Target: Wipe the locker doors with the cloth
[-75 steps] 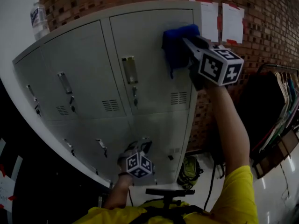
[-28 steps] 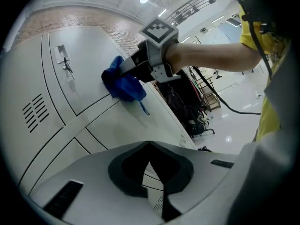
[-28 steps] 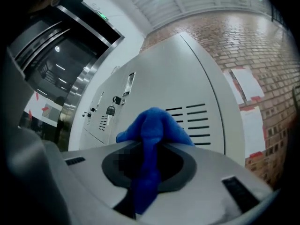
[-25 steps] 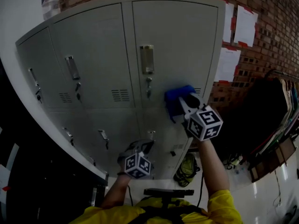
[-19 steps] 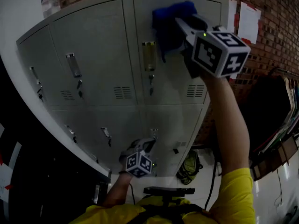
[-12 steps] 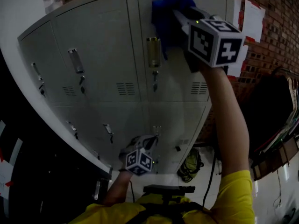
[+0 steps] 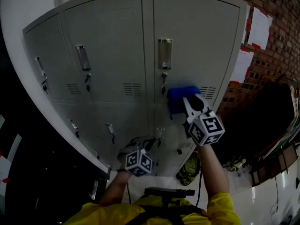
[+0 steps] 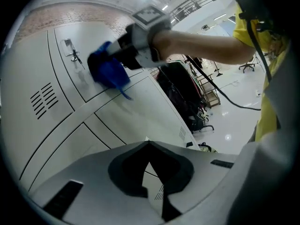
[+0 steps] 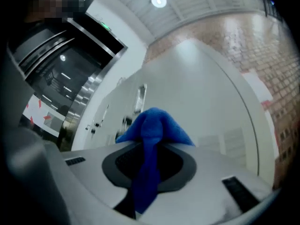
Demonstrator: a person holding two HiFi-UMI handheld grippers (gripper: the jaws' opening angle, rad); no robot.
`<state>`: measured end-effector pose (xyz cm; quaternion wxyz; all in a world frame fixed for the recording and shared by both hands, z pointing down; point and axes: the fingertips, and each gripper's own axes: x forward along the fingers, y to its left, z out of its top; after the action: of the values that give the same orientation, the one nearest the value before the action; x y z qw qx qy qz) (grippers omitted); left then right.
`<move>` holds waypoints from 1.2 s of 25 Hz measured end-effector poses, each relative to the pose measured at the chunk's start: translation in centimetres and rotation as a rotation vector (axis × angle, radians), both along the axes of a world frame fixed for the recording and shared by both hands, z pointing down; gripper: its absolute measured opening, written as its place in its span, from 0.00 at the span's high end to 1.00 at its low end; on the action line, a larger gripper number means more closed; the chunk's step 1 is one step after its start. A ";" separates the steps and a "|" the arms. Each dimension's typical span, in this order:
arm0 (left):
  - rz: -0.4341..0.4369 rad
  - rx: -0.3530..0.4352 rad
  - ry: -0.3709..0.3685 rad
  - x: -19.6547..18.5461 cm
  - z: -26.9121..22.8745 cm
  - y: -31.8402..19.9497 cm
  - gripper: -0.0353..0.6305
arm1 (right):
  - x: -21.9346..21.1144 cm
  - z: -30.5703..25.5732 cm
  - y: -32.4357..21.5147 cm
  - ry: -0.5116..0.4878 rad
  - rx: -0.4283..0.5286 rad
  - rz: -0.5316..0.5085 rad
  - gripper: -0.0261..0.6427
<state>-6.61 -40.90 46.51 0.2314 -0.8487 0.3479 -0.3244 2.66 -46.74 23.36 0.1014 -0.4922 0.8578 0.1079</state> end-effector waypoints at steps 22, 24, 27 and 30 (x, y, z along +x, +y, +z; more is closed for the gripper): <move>-0.033 -0.008 0.010 -3.5 0.2 0.1 0.95 | -6.9 -13.4 0.9 0.007 0.100 -0.148 0.85; -0.037 -0.009 0.026 -3.4 0.1 0.2 0.95 | -5.9 -12.7 2.9 -0.004 0.126 -0.129 0.85; -0.018 -0.021 0.004 -3.6 1.3 0.3 0.95 | -5.9 -7.6 4.2 0.001 0.074 -0.121 0.85; -0.015 -0.032 -0.005 -3.8 1.7 0.3 0.95 | -7.0 -0.9 2.7 0.015 -0.048 -0.102 0.85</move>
<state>-10.41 -40.55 48.21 0.2161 -0.8488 0.3486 -0.3337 -4.34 -44.06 22.50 0.0885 -0.4493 0.8848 0.0855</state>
